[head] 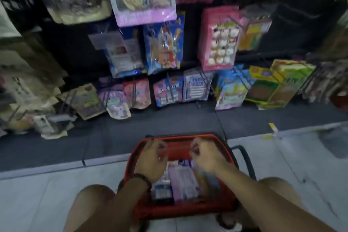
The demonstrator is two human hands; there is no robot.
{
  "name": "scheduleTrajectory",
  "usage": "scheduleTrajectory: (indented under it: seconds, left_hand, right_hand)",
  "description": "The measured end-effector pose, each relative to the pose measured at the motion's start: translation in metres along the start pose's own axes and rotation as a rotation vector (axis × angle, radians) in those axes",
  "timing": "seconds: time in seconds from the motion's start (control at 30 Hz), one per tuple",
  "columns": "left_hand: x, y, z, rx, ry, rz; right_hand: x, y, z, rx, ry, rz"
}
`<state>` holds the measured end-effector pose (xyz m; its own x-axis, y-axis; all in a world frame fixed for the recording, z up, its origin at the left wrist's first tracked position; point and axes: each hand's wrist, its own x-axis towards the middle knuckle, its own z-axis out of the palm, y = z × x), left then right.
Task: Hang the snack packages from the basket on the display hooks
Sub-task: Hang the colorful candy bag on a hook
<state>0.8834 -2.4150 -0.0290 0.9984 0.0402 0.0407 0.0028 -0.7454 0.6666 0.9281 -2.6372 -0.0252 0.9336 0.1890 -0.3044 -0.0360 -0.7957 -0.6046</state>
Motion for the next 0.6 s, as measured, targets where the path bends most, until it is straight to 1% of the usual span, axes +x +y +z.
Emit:
scheduleTrajectory:
  seconds: [0.03,0.1,0.13,0.17,0.3,0.33,0.43,0.5,0.6]
  left_hand:
    - [-0.006,-0.01,0.018,-0.009,-0.074,-0.102]
    - [-0.012,-0.03,0.054,-0.054,-0.258,-0.351]
    - [-0.014,-0.042,0.072,-0.061,-0.324,-0.467]
    - [-0.016,-0.053,0.088,-0.056,-0.376,-0.559]
    - [-0.016,-0.063,0.123,-0.069,-0.518,-0.751]
    - [-0.015,-0.063,0.13,-0.068,-0.549,-0.791]
    - [-0.008,-0.074,0.151,-0.116,-0.561,-0.881]
    - [-0.006,-0.1,0.178,-0.228,-0.514,-0.962]
    - [-0.004,-0.09,0.179,-0.378,-0.464,-1.037]
  right_hand:
    - [0.002,0.025,0.019,-0.013,-0.038,0.051]
    - [-0.003,0.062,0.045,-0.01,-0.049,0.125]
    - [-0.008,0.073,0.053,0.016,-0.046,0.161]
    - [-0.011,0.082,0.059,0.023,-0.08,0.204]
    - [-0.006,0.087,0.072,-0.013,-0.25,0.315]
    - [-0.001,0.089,0.076,-0.011,-0.306,0.311]
    - [0.015,0.104,0.093,-0.044,-0.412,0.287]
    - [0.022,0.106,0.096,-0.079,-0.465,0.293]
    - [0.027,0.107,0.096,-0.039,-0.44,0.345]
